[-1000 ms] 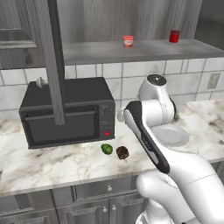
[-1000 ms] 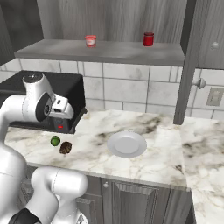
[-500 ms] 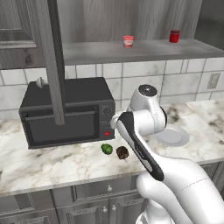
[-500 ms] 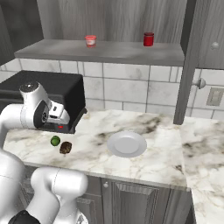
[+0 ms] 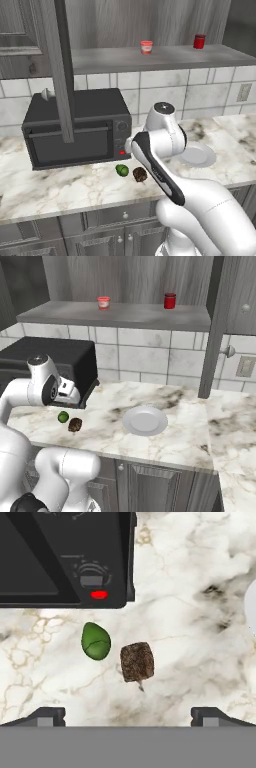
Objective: Pick the avocado and bread from the counter and place them on the plate. Then pick the jam from the cabinet and place it next to the plate. Lastly close the cabinet door.
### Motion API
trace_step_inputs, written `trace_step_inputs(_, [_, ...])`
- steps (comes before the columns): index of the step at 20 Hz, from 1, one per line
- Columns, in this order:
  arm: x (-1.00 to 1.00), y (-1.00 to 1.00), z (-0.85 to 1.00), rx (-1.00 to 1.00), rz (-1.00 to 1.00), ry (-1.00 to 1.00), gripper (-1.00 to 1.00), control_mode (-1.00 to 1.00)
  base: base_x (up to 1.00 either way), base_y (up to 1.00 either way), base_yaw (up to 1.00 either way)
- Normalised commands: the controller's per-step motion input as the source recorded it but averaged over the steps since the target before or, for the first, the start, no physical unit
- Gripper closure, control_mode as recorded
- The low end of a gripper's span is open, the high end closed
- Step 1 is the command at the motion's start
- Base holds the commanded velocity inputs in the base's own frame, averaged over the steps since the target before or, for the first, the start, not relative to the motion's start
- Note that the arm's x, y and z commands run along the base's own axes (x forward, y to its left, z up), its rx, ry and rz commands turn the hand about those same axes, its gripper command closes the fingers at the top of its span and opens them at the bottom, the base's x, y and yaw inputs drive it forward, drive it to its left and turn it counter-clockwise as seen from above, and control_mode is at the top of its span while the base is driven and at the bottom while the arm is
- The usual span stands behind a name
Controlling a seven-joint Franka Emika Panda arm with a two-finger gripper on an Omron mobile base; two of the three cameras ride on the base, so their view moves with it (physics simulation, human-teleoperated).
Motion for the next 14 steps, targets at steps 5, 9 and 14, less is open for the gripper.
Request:
trace_step_inputs(5, [-0.01,0.0,-0.28,0.0,0.01,0.09,-1.0,-1.0,0.0,0.0,0.0])
trace_step_inputs(9, [0.0,0.0,-0.29,-0.03,0.07,0.03,-1.0,-1.0,0.0,0.0,0.0])
trace_step_inputs(14, [0.05,0.0,-0.27,-0.07,0.13,0.0,-1.0,-1.0,0.0,0.0,0.0])
